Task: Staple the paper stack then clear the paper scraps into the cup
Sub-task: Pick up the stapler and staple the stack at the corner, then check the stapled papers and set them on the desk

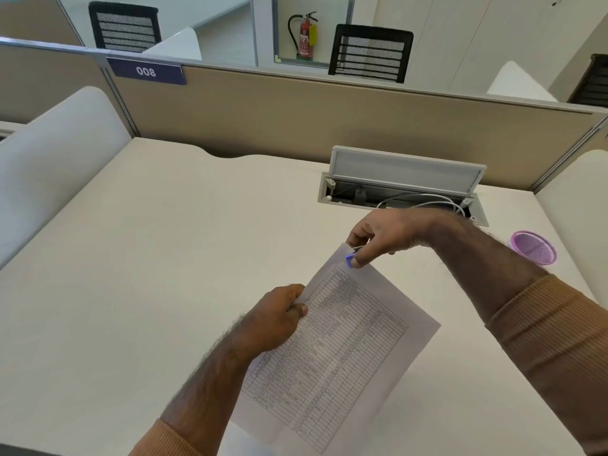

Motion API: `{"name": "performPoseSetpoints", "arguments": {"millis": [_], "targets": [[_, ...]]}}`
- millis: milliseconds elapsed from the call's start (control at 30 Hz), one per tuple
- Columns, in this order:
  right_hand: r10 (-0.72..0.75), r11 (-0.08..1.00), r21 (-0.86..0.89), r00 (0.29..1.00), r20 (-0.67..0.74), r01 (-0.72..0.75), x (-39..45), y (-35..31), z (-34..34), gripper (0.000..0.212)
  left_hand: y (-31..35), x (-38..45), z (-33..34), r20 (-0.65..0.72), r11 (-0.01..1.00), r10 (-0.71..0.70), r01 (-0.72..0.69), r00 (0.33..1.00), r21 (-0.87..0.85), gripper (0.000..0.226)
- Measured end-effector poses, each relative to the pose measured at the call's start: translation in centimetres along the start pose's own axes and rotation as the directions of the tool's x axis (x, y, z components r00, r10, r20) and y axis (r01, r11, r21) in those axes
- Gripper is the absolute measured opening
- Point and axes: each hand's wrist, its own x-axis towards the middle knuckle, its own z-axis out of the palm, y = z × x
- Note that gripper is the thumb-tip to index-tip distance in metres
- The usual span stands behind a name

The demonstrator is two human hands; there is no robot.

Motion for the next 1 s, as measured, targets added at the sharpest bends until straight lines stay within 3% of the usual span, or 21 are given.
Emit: {"name": "performPoseSetpoints", "arguments": {"millis": [100,233,433,633,867,1000], "targets": [[-0.010,0.978,0.207,0.995,-0.101,0.031,0.2,1.3,-0.2,0.024,-0.7,0.0,-0.2,-0.020,0.998,-0.019,0.018,1.000,-0.052,0.016],[0.094,0.913,0.406,0.951,-0.296,0.036,1.5,4.0,0.4,0.031,-2.0,0.0,-0.5,-0.058,0.989,-0.054,0.045,0.997,-0.143,0.016],[0.377,0.858,0.508,0.766,-0.520,-0.077,6.4,9.1,3.2,0.036,-4.0,0.2,-1.0,-0.118,0.947,-0.125,0.083,0.985,-0.310,0.020],[0.501,0.845,0.492,0.632,-0.592,-0.209,10.2,10.8,6.6,0.035,-5.4,0.0,-1.8,-0.159,0.907,-0.154,0.076,0.975,-0.414,0.023],[0.551,0.834,0.362,0.602,-0.578,-0.416,11.8,10.8,8.3,0.029,-6.1,0.0,-2.9,-0.207,0.852,-0.191,0.057,0.959,-0.520,0.025],[0.529,0.845,0.339,0.557,-0.641,-0.413,11.9,10.8,9.0,0.027,-5.9,-0.2,-3.4,-0.224,0.831,-0.187,0.032,0.956,-0.556,0.026]]}}
